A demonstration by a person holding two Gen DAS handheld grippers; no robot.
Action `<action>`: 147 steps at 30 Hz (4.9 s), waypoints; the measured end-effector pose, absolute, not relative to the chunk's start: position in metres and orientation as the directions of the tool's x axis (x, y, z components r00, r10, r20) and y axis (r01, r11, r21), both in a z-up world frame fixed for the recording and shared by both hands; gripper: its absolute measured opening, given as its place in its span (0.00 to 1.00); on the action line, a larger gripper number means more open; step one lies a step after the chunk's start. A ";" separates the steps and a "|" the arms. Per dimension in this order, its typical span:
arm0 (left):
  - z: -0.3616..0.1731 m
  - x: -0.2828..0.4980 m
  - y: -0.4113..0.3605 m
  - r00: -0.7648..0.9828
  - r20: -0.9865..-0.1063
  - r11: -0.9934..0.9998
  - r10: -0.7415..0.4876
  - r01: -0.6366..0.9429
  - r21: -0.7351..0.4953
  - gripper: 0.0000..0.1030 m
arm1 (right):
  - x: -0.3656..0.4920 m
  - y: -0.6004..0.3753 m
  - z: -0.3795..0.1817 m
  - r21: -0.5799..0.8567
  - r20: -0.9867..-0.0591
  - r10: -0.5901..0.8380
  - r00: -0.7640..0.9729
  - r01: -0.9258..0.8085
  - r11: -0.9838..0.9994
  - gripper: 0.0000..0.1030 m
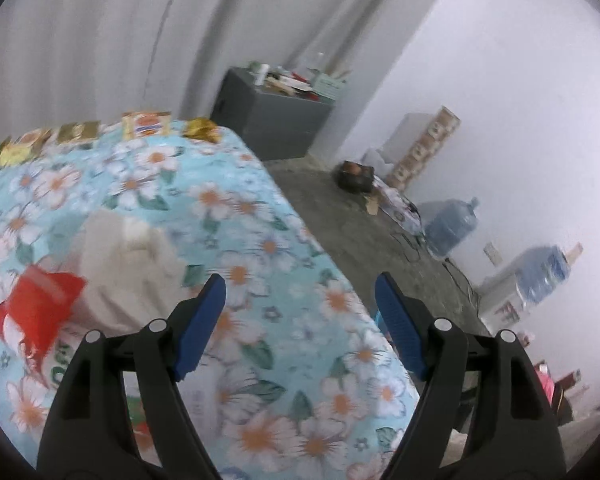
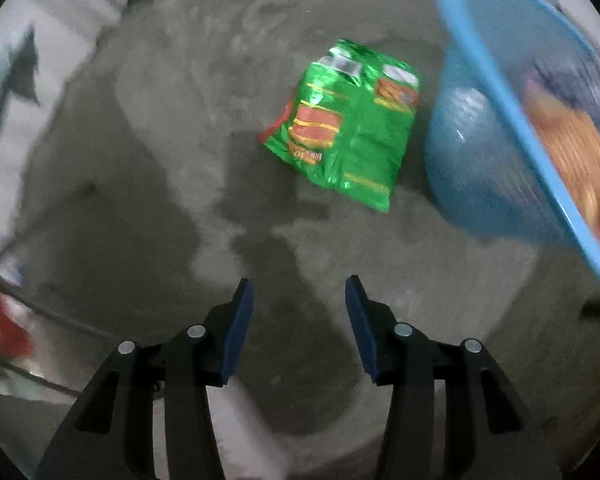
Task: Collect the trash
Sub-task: 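Grasp the fallen green-red snack bag from the floor with the right tool, then carry the green-red bag into the wastebasket and open the right tool, then grasp the white strawberry drink bottle on the bed with the right tool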
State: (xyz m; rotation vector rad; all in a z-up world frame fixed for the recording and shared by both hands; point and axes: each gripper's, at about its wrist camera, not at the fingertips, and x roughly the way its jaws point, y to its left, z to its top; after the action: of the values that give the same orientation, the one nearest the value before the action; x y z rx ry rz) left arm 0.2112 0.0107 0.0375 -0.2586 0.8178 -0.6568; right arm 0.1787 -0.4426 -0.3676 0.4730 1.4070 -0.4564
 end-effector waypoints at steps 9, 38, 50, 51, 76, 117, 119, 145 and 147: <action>0.032 0.223 0.036 0.536 -0.639 0.834 -0.552 0.368 -0.412 0.71 | 0.292 -0.416 -0.455 -0.398 -0.914 -0.405 -0.022 0.249 0.883 0.46; 0.021 0.235 0.076 0.584 -0.622 0.847 -0.522 0.268 -0.460 0.71 | 0.249 -0.493 -0.239 0.139 -0.895 -0.134 0.426 0.552 0.822 0.03; 0.033 0.197 0.073 0.585 -0.493 0.750 -0.644 0.355 -0.558 0.71 | 0.117 -0.470 -0.062 -0.384 -0.653 -0.599 0.464 0.478 0.790 0.03; 0.034 0.194 0.074 0.586 -0.488 0.747 -0.647 0.357 -0.561 0.70 | 0.116 -0.469 -0.079 -0.435 -0.662 -0.614 0.429 0.447 0.782 0.03; 0.030 0.190 0.068 0.602 -0.489 0.759 -0.631 0.347 -0.551 0.71 | 0.046 -0.604 -0.189 0.122 -0.885 -0.295 0.360 0.791 0.599 0.49; 0.020 0.140 0.122 0.696 -0.565 0.877 -0.443 0.204 -0.435 0.81 | 0.033 -0.564 -0.059 0.369 -0.819 -0.109 0.563 0.663 0.652 0.67; 0.010 0.133 0.132 0.691 -0.598 0.893 -0.405 0.160 -0.420 0.81 | 0.055 -0.532 -0.027 0.386 -0.772 -0.086 0.630 0.572 0.724 0.68; -0.075 0.099 0.230 0.692 -0.625 0.860 -0.360 -0.014 -0.511 0.81 | 0.252 -0.004 0.011 0.144 -0.898 0.348 0.268 -0.568 0.810 0.71; -0.076 0.099 0.230 0.694 -0.609 0.851 -0.385 0.011 -0.525 0.81 | 0.250 0.002 0.004 0.168 -0.909 0.353 0.221 -0.581 0.796 0.71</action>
State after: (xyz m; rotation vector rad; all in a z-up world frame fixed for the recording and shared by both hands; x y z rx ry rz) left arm 0.0986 0.2301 -0.0757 -0.5180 0.7802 -0.2321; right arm 0.2505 0.0016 0.0037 -0.2255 1.1832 0.6529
